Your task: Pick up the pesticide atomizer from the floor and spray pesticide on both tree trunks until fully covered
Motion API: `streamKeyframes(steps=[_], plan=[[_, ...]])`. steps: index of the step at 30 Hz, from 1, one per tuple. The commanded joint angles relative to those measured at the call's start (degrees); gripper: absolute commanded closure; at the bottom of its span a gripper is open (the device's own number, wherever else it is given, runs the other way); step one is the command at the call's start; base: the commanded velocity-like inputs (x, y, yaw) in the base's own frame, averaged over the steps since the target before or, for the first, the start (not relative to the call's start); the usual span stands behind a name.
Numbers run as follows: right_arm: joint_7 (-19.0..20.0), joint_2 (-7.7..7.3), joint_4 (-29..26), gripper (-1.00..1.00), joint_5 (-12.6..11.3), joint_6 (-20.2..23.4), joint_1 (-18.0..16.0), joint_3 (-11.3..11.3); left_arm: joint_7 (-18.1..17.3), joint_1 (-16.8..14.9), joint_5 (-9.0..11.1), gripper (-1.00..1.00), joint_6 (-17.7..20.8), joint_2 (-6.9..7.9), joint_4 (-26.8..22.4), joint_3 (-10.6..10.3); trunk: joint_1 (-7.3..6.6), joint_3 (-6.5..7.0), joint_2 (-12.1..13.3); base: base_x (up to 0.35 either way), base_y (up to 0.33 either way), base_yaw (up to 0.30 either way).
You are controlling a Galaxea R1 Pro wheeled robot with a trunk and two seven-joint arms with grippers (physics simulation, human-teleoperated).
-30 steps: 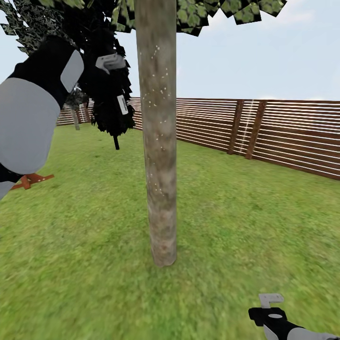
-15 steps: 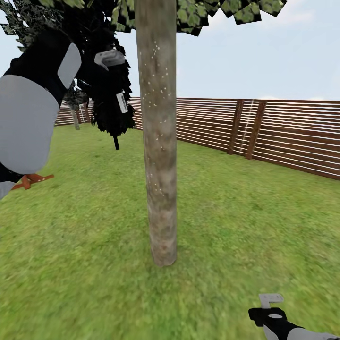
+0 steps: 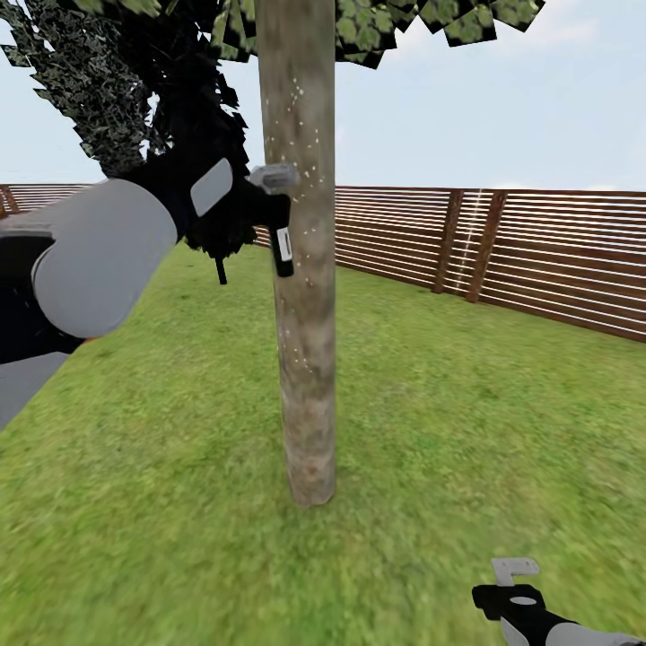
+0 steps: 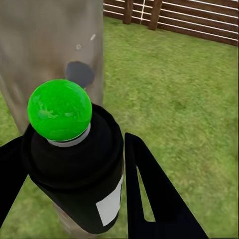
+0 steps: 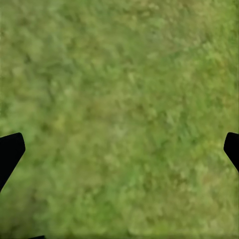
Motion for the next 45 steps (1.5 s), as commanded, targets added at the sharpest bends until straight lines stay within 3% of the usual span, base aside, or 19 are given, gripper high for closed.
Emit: streamKeyframes(steps=[1, 7, 11, 15, 20, 25, 28, 30, 32, 36, 40, 42, 45], plan=[[0.0, 0.0, 0.0, -1.0, 0.0, 0.0, 0.0, 0.0, 0.0, 0.0, 0.0, 1.0, -0.1, -0.1, 0.4, 0.0, 0.0, 0.0, 0.0, 0.0, 0.0, 0.0], [0.0, 0.0, 0.0, -1.0, 0.0, 0.0, 0.0, 0.0, 0.0, 1.3, 0.0, 1.0, -0.5, -0.22, 0.8, 0.0, 0.0, 0.0, 0.0, 0.0, 0.0, 0.0], [0.0, 0.0, 0.0, -1.0, 0.0, 0.0, 0.0, 0.0, 0.0, 2.1, -0.2, 1.0, -3.1, 0.05, 0.8, 0.0, 0.0, 0.0, 0.0, 0.0, 0.0, 0.0], [0.0, 0.0, 0.0, -1.0, 0.0, 0.0, 0.0, 0.0, 0.1, 4.8, -0.2, 1.0, -3.6, 0.3, 0.7, -0.1, 0.0, 0.0, 0.0, 0.0, 0.0, 0.0], [0.0, 0.0, 0.0, -1.0, 0.0, 0.0, 0.0, 0.0, 4.2, 6.3, -0.2, 1.0, -3.8, 1.35, 0.7, -0.1, 0.0, 0.0, 0.0, 0.0, 0.0, 0.0], [0.0, 0.0, 0.0, -1.0, 0.0, 0.0, 0.0, 0.0, 4.9, 7.0, 0.0, 1.0, -3.8, 4.81, 0.6, -0.1, 0.0, 0.0, 0.0, 0.0, 0.0, 0.0], [0.0, 0.0, 0.0, -1.0, 0.0, 0.0, 0.0, 0.0, 4.9, 7.0, 0.0, 1.0, -3.7, 5.68, 0.1, -0.2, 0.0, 0.0, 0.0, 0.0, 0.0, 0.0], [0.0, 0.0, 0.0, -1.0, 0.0, 0.0, 0.0, 0.0, 5.0, 7.0, 0.0, 1.0, -3.7, 7.06, -0.1, -0.2, 0.0, 0.0, 0.0, 0.0, 0.0, 0.0], [0.0, 0.0, 0.0, -1.0, 0.0, 0.0, 0.0, 0.0, 5.0, 7.0, 0.1, 1.0, -3.7, 7.65, -2.5, -0.1, 0.0, 0.0, 0.0, 0.0, 0.0, 0.0], [0.0, 0.0, 0.0, -1.0, 0.0, 0.0, 0.0, 0.0, 5.2, 7.0, 0.1, 1.0, -3.5, 7.6, -8.1, -0.4, 0.0, 0.0, 0.0, 0.0, 0.0, 0.0], [0.0, 0.0, 0.0, -1.0, 0.0, 0.0, 0.0, 0.0, 5.1, 7.0, 1.2, 1.0, -3.4, 6.53, -9.2, 0.4, 0.0, 0.0, 0.0, 0.0, 0.0, 0.0], [0.0, 0.0, 0.0, -1.0, 0.0, 0.0, 0.0, 0.0, 5.1, 7.0, 1.5, 1.0, -3.7, 4.91, -5.3, 0.7, 0.0, 0.0, 0.0, 0.0, 0.0, 0.0], [0.0, 0.0, 0.0, -1.0, 0.0, 0.0, 0.0, 0.0, 5.1, 7.0, 1.6, 1.0, -7.6, 4.42, -0.2, 0.8, 0.0, 0.0, 0.0, 0.0, 0.0, 0.0]])
